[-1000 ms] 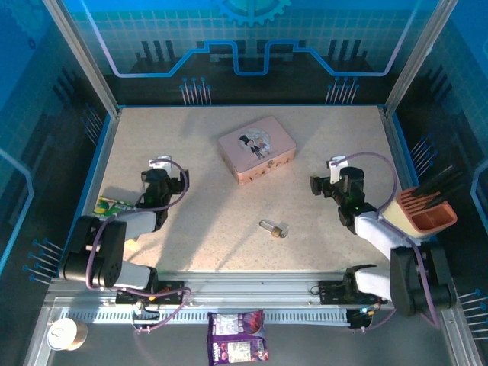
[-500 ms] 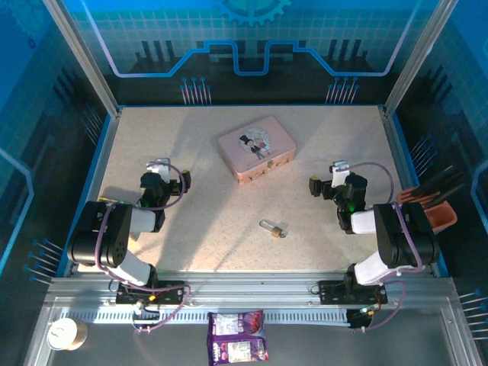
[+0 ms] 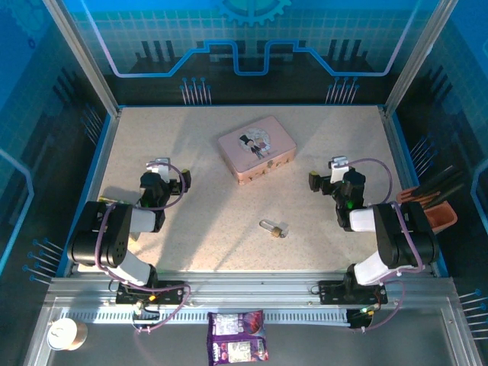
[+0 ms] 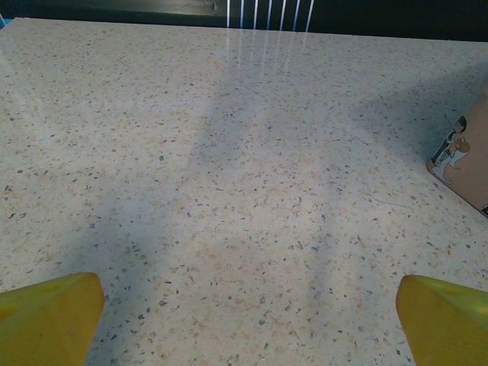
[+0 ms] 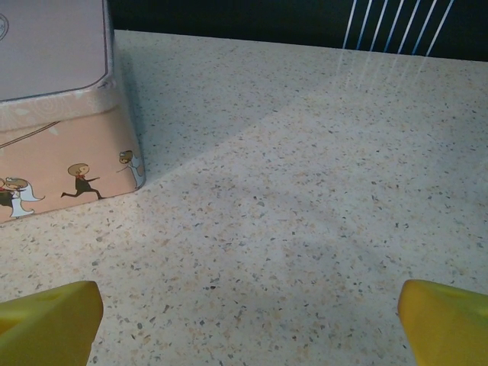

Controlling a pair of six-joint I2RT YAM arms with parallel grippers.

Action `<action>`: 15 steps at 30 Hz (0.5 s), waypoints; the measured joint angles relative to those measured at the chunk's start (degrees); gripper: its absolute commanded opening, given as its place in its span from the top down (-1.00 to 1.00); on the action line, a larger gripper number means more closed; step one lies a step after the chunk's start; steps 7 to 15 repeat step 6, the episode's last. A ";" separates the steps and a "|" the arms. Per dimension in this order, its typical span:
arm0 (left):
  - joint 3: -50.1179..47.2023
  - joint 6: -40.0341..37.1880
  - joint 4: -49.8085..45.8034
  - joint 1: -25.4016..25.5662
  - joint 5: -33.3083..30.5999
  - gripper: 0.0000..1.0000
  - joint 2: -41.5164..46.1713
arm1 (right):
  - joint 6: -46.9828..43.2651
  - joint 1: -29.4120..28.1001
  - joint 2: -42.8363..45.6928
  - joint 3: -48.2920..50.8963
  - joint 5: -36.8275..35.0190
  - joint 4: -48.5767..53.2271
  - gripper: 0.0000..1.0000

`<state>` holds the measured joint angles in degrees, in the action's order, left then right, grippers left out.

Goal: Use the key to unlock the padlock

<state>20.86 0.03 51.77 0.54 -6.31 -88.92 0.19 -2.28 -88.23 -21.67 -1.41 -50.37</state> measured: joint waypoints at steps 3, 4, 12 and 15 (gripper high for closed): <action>0.00 -0.02 0.00 0.00 0.00 -0.98 0.00 | 0.00 0.22 0.00 -0.20 1.03 0.20 -0.99; 0.00 -0.02 0.00 0.00 0.02 -0.99 0.00 | 0.00 0.20 0.00 -0.20 1.18 0.20 -0.99; 0.00 -0.02 0.00 0.00 0.02 -0.99 0.00 | -0.07 0.07 0.00 -0.20 1.14 0.17 -0.99; 0.00 -0.02 0.00 0.00 0.02 -0.99 0.00 | -0.07 0.07 0.00 -0.20 1.14 0.17 -0.99</action>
